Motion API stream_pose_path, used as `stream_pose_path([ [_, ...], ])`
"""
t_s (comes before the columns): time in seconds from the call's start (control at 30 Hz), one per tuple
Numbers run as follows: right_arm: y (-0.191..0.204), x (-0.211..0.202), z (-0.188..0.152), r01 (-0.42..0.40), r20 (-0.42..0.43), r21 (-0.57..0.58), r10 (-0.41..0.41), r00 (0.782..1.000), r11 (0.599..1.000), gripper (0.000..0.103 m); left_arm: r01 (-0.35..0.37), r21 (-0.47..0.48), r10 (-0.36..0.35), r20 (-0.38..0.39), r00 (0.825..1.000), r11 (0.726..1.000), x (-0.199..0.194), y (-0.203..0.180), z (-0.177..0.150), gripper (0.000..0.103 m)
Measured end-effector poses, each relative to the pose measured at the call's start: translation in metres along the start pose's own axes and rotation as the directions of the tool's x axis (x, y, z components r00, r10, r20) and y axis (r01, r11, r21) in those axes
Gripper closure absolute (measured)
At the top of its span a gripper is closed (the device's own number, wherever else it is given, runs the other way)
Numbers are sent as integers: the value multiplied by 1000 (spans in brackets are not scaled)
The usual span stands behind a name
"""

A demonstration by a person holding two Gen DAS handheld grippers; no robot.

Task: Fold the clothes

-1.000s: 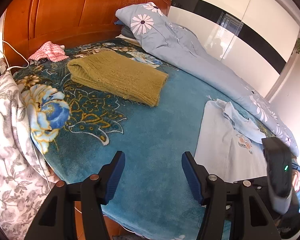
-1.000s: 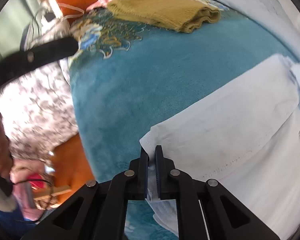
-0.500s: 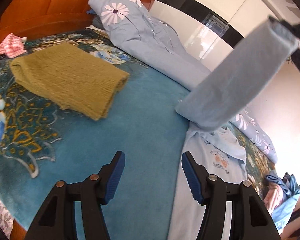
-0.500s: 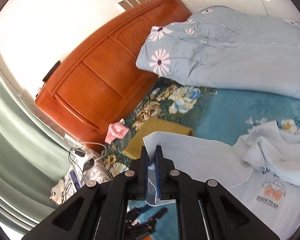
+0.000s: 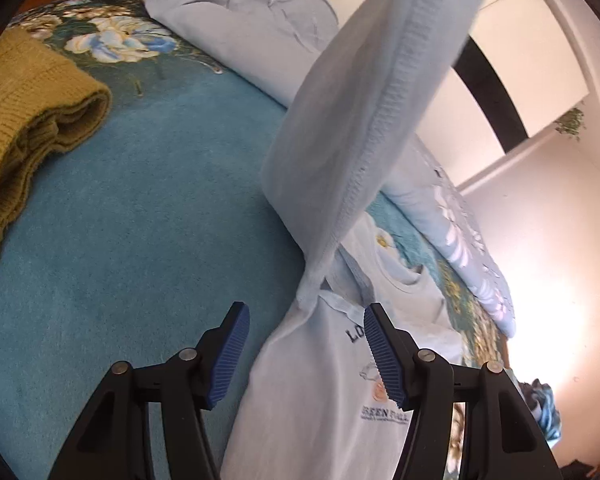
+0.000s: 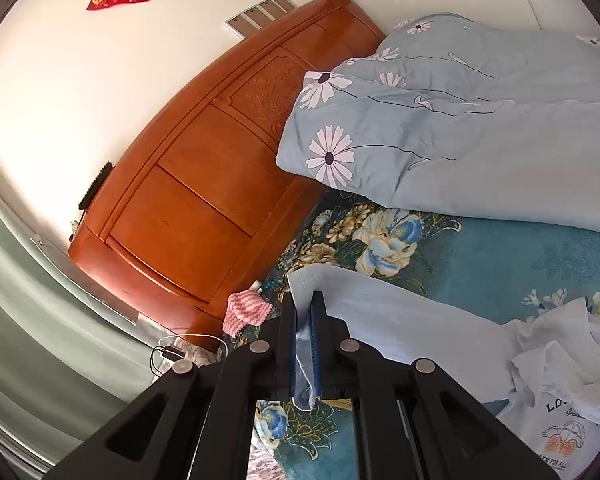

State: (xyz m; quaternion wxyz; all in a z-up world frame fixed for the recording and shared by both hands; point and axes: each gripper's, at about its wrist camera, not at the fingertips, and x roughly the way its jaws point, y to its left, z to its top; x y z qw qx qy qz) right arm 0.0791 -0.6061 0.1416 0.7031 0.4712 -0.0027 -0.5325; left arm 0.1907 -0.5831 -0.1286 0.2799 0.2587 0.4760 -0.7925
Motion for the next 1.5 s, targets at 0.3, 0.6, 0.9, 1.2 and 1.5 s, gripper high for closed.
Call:
stream_pose_path([
  [0.3, -118, -85, -22, 120, 41, 40, -121, 992, 992, 97, -76, -187, 87, 49, 995, 979, 1, 45, 12, 39],
  [0.6, -287, -157, -77, 255, 47, 257, -275, 960, 932, 97, -127, -136, 134, 49, 990, 983, -3, 47, 8, 39],
  [0.9, -404, -169, -136, 302, -5, 456, -337, 941, 837, 97, -149, -105, 157, 73, 985, 983, -14, 44, 11, 39],
  [1.2, -419, -169, -141, 355, -40, 467, -382, 923, 810, 95, -227, 121, 224, 37, 974, 966, 18, -18, 32, 35],
  [1.5, -398, -181, -134, 444, -1, 378, -479, 878, 812, 78, -307, 197, 298, 72, 952, 931, 28, -24, 36, 35],
])
